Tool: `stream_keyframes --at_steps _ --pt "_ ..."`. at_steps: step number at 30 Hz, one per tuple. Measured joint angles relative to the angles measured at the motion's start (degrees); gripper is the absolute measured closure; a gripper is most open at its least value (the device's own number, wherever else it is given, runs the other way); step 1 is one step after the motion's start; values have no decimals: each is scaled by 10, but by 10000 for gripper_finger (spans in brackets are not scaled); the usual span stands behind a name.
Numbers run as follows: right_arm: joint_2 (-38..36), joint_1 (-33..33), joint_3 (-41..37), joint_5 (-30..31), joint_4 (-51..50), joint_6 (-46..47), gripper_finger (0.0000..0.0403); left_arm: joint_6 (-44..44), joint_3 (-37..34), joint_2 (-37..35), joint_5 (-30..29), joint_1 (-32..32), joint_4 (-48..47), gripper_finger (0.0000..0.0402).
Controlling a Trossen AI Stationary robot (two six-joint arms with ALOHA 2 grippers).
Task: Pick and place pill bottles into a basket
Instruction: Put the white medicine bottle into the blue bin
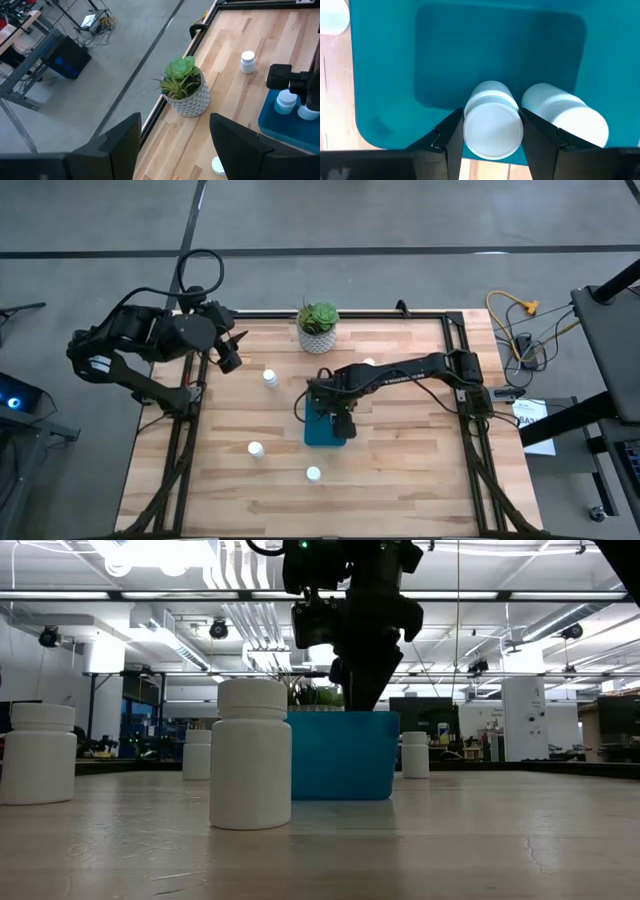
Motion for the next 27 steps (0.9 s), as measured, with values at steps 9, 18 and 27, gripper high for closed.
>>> stream_keyframes --at_steps 9,18,27 --pt "0 0 -11 1 16 0 237 0 0 3 0 0 0 183" --pt "0 0 -4 15 16 -1 205 1 0 4 0 0 0 183" --pt "-11 -1 26 14 -1 -3 210 1 0 3 0 0 0 183"
